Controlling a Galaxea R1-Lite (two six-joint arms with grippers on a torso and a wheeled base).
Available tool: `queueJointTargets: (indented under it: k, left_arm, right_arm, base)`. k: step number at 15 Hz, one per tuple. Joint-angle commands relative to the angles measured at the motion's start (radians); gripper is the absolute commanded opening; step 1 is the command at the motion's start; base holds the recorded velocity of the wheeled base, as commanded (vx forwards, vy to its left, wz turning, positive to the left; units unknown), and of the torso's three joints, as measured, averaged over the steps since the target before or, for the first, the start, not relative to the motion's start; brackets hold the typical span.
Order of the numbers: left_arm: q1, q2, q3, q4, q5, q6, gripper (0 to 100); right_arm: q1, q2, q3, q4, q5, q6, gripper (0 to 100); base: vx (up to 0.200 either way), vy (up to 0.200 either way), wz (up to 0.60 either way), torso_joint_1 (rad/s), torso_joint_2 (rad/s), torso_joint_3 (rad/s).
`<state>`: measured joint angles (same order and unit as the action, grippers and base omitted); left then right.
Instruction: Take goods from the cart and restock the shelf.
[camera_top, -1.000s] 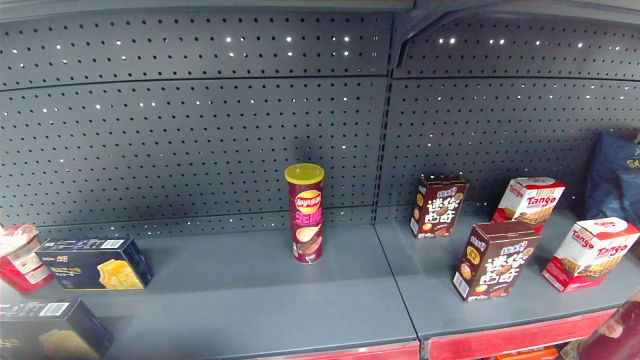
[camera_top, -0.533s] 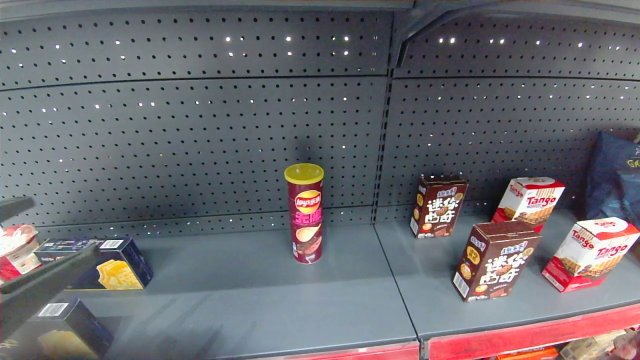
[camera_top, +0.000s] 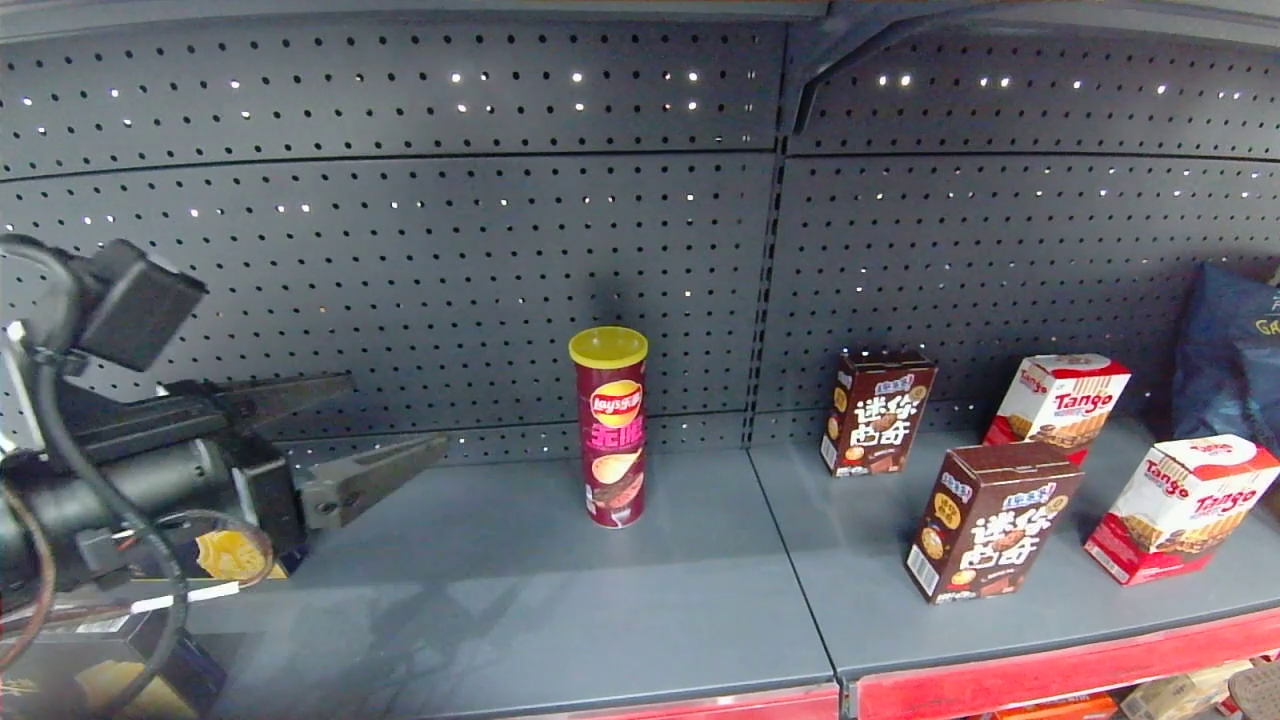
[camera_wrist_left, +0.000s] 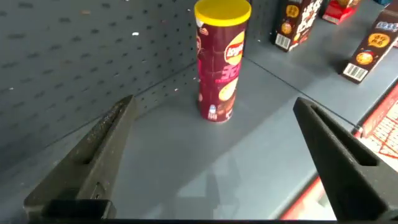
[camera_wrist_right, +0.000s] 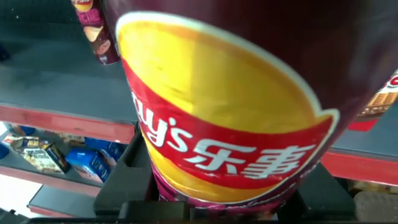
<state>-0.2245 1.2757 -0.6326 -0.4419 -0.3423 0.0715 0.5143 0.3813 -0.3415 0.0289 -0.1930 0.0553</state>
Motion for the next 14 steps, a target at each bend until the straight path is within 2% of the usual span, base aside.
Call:
queueJointTargets:
  k: [1,3,5,6,8,10,12,13,14]
  left_arm:
    - [0.016,0.212,-0.01,-0.115,-0.069,-0.002,100]
    - [0.037,0.277,-0.012,-0.167,-0.127,-0.002,100]
    - [0.056,0.356,-0.041,-0.185,-0.139,0.004,100]
    - [0.06,0.436,-0.113,-0.192,-0.147,0.004,100]
    - [0.059,0.524,-0.182,-0.219,-0.216,0.007,100]
    - [0.062,0.576,-0.205,-0.299,-0.271,0.005,100]
    - [0.08,0.633,-0.21,-0.368,-0.406,0.014,100]
    - [0.091,0.656,-0.211,-0.394,-0.448,0.022,100]
    - [0.103,0.689,-0.214,-0.434,-0.465,0.028,100]
  right_arm:
    - [-0.017,-0.007,0.004,0.0,-0.011,0.0,0]
    - [-0.036,-0.009,0.007,0.0,-0.011,0.0,0]
    - [-0.043,-0.01,0.007,0.002,-0.011,0.0,0]
    - [-0.043,-0.009,0.009,0.009,-0.013,0.0,0]
    - [-0.042,-0.015,-0.004,0.074,-0.013,-0.019,0]
    - [-0.042,-0.024,-0.005,0.101,-0.011,-0.029,0]
    - [-0.043,-0.025,0.002,0.106,-0.014,-0.029,0]
    - [-0.043,-0.024,0.004,0.106,-0.014,-0.029,0]
    - [-0.043,-0.022,0.004,0.106,-0.014,-0.029,0]
  base:
    - [0.0,0.0,0.0,0.0,0.0,0.0]
    - [0.0,0.0,0.0,0.0,0.0,0.0]
    - [0.0,0.0,0.0,0.0,0.0,0.0]
    - [0.0,0.0,0.0,0.0,0.0,0.0]
    - [0.0,0.0,0.0,0.0,0.0,0.0]
    - [0.0,0.0,0.0,0.0,0.0,0.0]
    - [0.0,0.0,0.0,0.0,0.0,0.0]
    - [0.0,0.0,0.0,0.0,0.0,0.0]
    - [0.0,0.0,0.0,0.0,0.0,0.0]
